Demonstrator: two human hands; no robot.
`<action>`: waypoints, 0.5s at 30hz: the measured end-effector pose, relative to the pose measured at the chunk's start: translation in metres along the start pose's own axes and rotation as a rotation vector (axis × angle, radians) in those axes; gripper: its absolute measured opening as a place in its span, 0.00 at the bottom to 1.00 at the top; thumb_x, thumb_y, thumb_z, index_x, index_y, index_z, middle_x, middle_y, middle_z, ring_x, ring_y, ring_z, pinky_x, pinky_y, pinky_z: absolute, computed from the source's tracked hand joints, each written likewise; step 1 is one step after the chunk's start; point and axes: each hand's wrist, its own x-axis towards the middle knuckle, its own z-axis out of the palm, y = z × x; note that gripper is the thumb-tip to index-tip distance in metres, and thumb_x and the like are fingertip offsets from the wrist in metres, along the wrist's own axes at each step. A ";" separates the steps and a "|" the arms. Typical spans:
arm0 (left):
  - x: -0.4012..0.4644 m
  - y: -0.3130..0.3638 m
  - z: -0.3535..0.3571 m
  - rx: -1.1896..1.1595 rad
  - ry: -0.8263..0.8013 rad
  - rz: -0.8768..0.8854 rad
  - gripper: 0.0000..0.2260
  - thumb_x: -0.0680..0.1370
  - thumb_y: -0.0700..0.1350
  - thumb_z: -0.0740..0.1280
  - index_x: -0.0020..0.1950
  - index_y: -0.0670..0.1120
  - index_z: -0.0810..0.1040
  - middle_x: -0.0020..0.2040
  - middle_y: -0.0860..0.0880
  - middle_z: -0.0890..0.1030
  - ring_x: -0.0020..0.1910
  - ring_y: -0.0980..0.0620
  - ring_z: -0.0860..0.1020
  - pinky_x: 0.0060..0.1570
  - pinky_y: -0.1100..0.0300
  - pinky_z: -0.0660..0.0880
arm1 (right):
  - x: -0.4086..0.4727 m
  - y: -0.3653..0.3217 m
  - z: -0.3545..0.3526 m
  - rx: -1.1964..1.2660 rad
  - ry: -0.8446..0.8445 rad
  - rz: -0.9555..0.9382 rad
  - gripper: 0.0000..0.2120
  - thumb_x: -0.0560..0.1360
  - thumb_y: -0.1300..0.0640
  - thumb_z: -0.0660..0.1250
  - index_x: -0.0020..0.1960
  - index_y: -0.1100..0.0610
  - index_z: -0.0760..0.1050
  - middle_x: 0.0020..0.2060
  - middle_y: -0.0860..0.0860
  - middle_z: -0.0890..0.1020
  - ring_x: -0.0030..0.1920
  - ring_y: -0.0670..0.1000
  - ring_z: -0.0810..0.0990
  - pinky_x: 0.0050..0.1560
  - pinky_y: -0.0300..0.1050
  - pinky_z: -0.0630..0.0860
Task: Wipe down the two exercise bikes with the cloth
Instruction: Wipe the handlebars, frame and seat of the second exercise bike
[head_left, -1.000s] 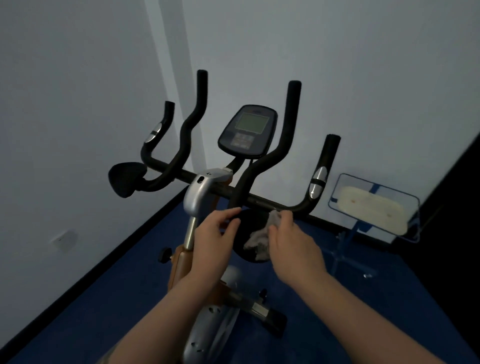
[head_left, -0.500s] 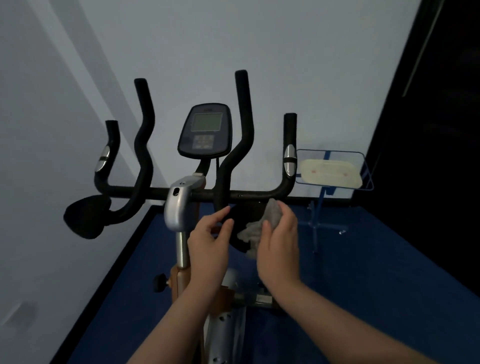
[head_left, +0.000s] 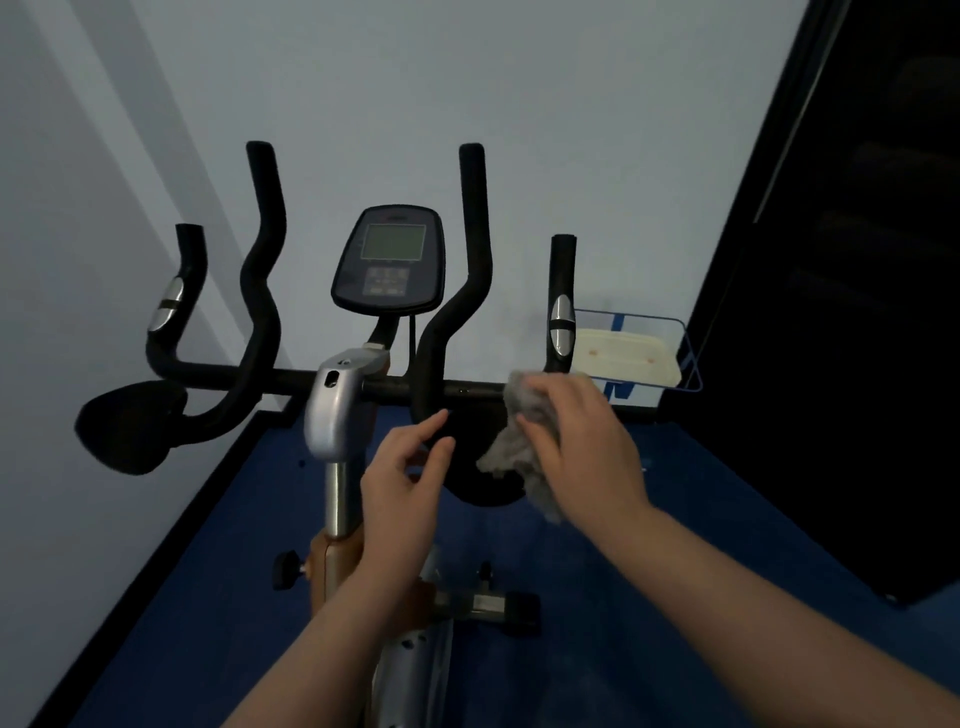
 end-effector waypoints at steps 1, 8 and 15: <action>0.000 0.000 0.000 -0.018 -0.002 -0.006 0.14 0.78 0.39 0.67 0.60 0.54 0.78 0.47 0.50 0.78 0.46 0.52 0.78 0.48 0.57 0.77 | 0.009 -0.002 0.002 -0.027 -0.034 -0.060 0.13 0.76 0.54 0.68 0.60 0.52 0.75 0.55 0.49 0.73 0.56 0.48 0.71 0.50 0.42 0.71; -0.008 0.001 0.008 -0.089 0.087 -0.054 0.13 0.78 0.40 0.67 0.58 0.56 0.79 0.46 0.50 0.80 0.47 0.49 0.79 0.49 0.47 0.78 | -0.016 0.005 0.003 -0.115 -0.271 -0.370 0.08 0.69 0.60 0.72 0.49 0.55 0.80 0.47 0.49 0.79 0.51 0.51 0.75 0.59 0.44 0.67; -0.009 -0.003 0.006 -0.171 0.074 -0.106 0.11 0.79 0.39 0.65 0.59 0.46 0.81 0.52 0.48 0.83 0.55 0.50 0.80 0.57 0.48 0.77 | 0.022 -0.011 0.012 0.002 -0.242 -0.323 0.12 0.75 0.55 0.69 0.58 0.51 0.80 0.50 0.47 0.80 0.49 0.48 0.78 0.48 0.41 0.73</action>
